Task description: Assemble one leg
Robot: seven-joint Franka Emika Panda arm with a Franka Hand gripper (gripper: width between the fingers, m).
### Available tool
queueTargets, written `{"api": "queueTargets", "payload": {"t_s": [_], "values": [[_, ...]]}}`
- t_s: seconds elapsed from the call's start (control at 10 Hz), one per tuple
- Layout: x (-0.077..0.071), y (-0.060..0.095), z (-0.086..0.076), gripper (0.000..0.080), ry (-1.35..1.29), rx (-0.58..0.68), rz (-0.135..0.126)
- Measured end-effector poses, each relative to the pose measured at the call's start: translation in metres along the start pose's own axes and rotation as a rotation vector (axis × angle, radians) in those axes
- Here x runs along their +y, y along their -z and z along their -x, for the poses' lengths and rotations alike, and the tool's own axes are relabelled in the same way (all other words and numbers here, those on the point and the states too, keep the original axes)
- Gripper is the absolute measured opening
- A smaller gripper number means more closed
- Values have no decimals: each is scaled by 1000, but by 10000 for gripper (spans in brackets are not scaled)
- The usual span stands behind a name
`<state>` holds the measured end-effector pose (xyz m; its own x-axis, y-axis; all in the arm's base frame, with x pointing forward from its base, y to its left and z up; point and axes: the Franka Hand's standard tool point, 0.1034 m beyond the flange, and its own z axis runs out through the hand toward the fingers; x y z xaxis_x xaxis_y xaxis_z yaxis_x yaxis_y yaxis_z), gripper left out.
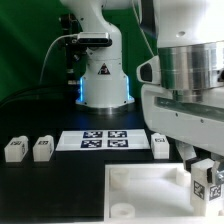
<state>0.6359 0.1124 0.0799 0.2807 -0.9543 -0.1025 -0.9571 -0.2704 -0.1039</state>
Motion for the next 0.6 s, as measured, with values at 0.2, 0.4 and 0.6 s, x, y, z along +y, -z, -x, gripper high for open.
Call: {"api": "queueTargets", "payload": {"t_s": [0.2, 0.4, 0.6], "values": [[1, 0, -2, 300, -258, -26, -7], [1, 0, -2, 300, -238, -25, -7], [-1, -2, 3, 376, -25, -16, -20]]}}
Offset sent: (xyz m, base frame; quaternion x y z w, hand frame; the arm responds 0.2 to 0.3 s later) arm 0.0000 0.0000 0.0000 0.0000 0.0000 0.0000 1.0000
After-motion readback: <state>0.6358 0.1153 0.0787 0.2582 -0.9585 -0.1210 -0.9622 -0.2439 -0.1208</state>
